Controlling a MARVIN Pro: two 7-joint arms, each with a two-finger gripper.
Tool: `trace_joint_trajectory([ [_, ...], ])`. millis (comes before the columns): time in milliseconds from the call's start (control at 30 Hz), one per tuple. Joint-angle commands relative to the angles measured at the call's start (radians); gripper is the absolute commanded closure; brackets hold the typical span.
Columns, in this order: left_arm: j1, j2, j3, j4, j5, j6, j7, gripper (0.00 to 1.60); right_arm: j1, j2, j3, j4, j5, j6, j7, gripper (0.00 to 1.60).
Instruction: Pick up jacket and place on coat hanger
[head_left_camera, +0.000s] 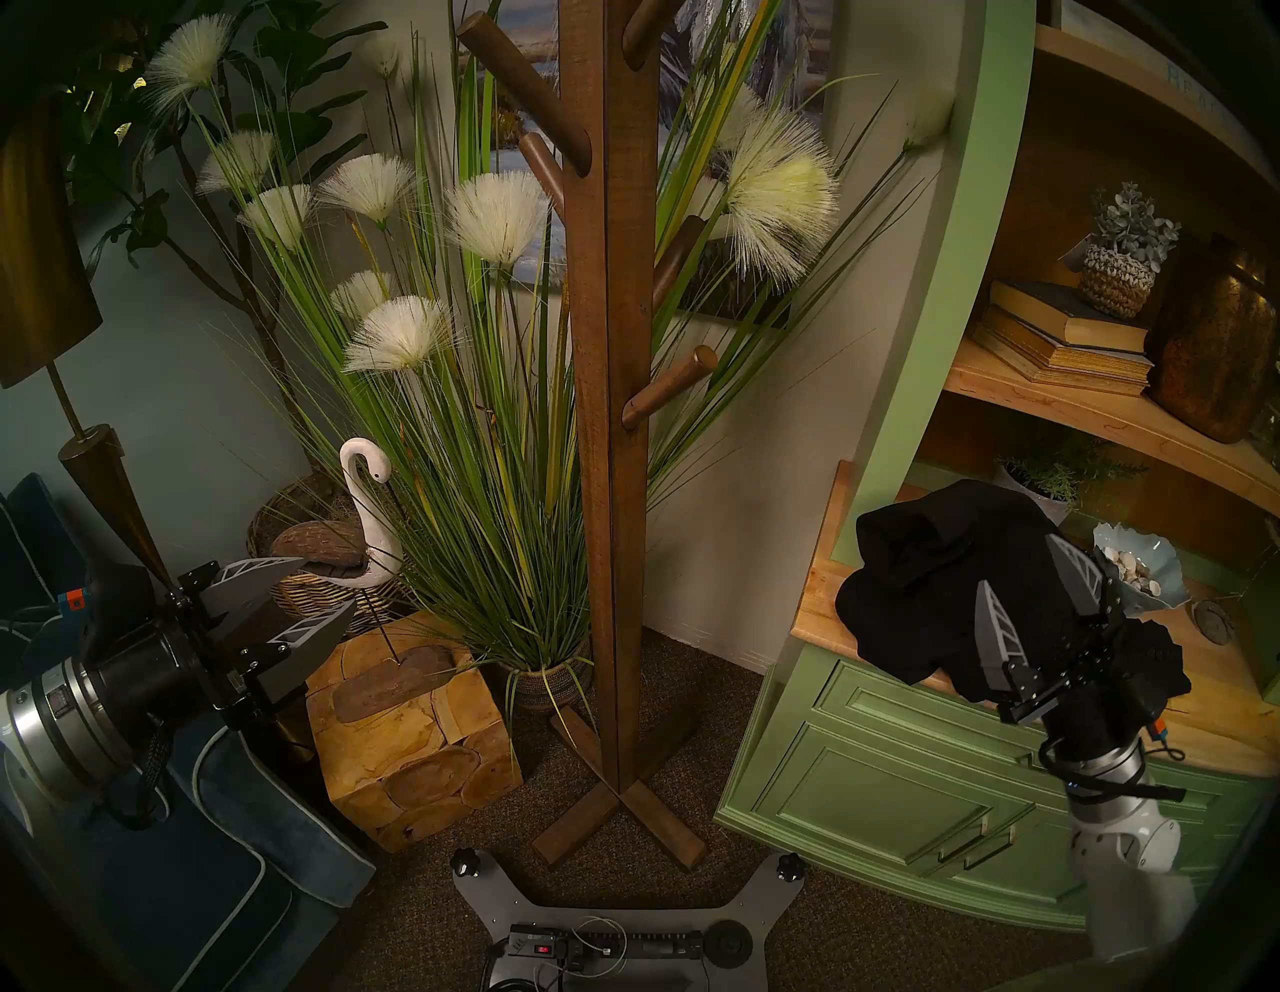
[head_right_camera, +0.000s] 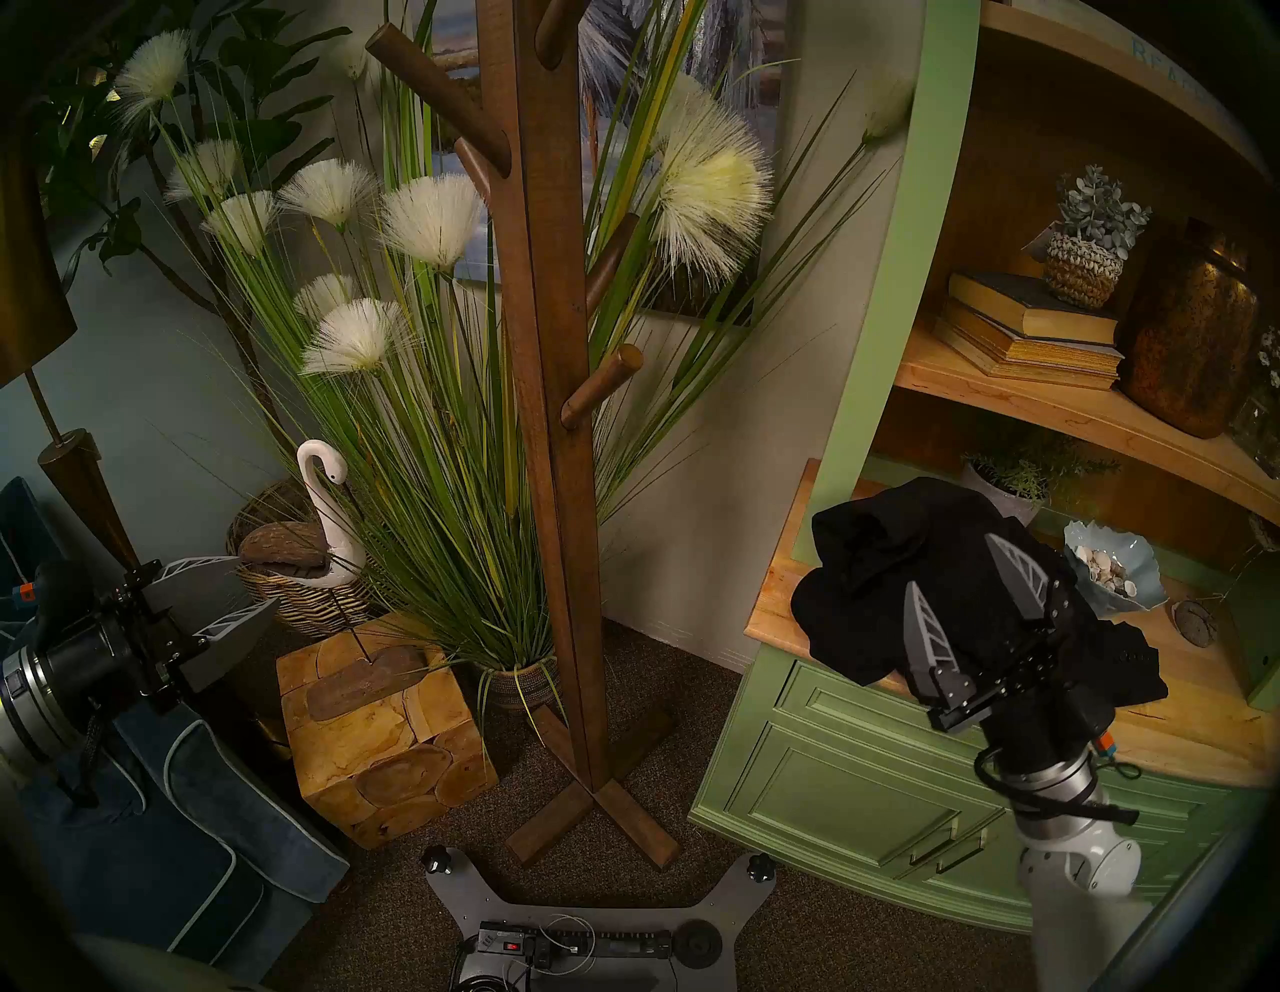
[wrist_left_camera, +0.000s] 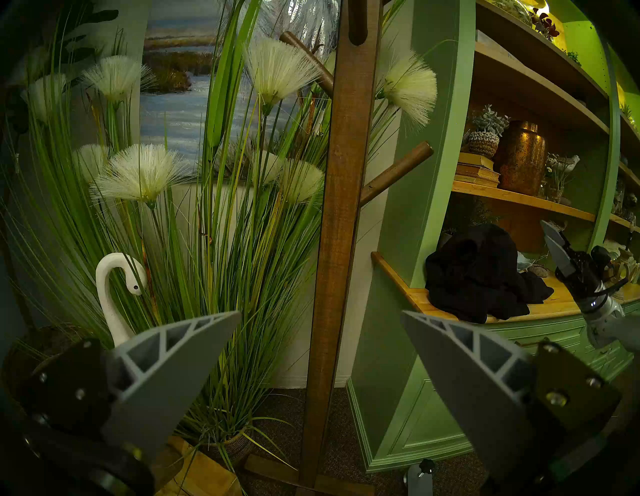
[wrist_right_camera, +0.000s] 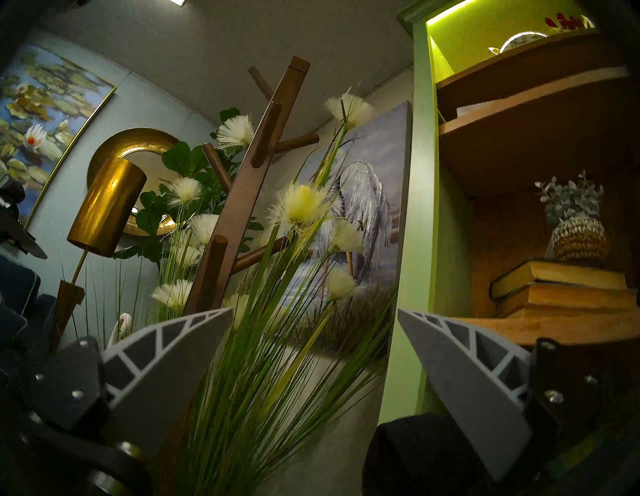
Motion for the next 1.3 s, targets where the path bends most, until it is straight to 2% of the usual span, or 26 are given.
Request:
trace_joint_trajectory([
  [0, -0.003, 0.001, 0.001, -0.007, -0.003, -0.001, -0.003, 0.00, 0.062, 0.116, 0.151, 0.040, 0.006, 0.009, -0.003, 0.00],
  [200, -0.004, 0.001, 0.002, -0.006, 0.001, -0.001, -0.003, 0.00, 0.082, 0.174, 0.246, 0.123, 0.003, 0.027, 0.006, 0.00],
  [267, -0.004, 0.001, 0.002, -0.006, 0.002, -0.001, -0.003, 0.00, 0.098, 0.210, 0.306, 0.163, 0.003, 0.036, 0.013, 0.00],
  [333, -0.004, 0.001, 0.002, -0.006, 0.003, -0.001, -0.003, 0.00, 0.109, 0.214, 0.315, 0.170, 0.003, 0.038, 0.014, 0.00],
  [400, -0.004, 0.001, 0.002, -0.006, 0.004, -0.001, -0.004, 0.00, 0.124, 0.242, 0.365, 0.191, -0.002, 0.046, 0.027, 0.00],
  [600, -0.005, 0.001, 0.002, -0.006, 0.006, -0.001, -0.005, 0.00, 0.116, 0.311, 0.485, 0.254, -0.044, 0.075, 0.110, 0.00],
  [733, -0.006, 0.001, 0.003, -0.007, 0.007, -0.001, -0.005, 0.00, 0.131, 0.345, 0.538, 0.293, -0.092, 0.091, 0.156, 0.00],
  [800, -0.006, 0.001, 0.003, -0.007, 0.007, -0.001, -0.005, 0.00, 0.135, 0.353, 0.549, 0.302, -0.108, 0.096, 0.166, 0.00],
  [833, -0.006, 0.001, 0.003, -0.008, 0.007, -0.001, -0.005, 0.00, 0.136, 0.376, 0.565, 0.321, -0.135, 0.098, 0.181, 0.00],
  [933, -0.007, 0.001, 0.003, -0.008, 0.007, -0.001, -0.005, 0.00, 0.143, 0.383, 0.573, 0.334, -0.168, 0.092, 0.195, 0.00],
  [1000, -0.007, 0.000, 0.003, -0.008, 0.007, -0.001, -0.006, 0.00, 0.144, 0.430, 0.569, 0.369, -0.216, 0.092, 0.206, 0.00],
  [1067, -0.007, 0.001, 0.003, -0.008, 0.007, -0.001, -0.006, 0.00, 0.149, 0.422, 0.573, 0.363, -0.239, 0.084, 0.211, 0.00],
  [1100, -0.007, 0.000, 0.003, -0.008, 0.007, -0.001, -0.006, 0.00, 0.142, 0.451, 0.566, 0.382, -0.258, 0.080, 0.212, 0.00],
  [1267, -0.008, 0.000, 0.002, -0.009, 0.006, 0.000, -0.007, 0.00, 0.158, 0.485, 0.519, 0.415, -0.341, 0.078, 0.214, 0.00],
])
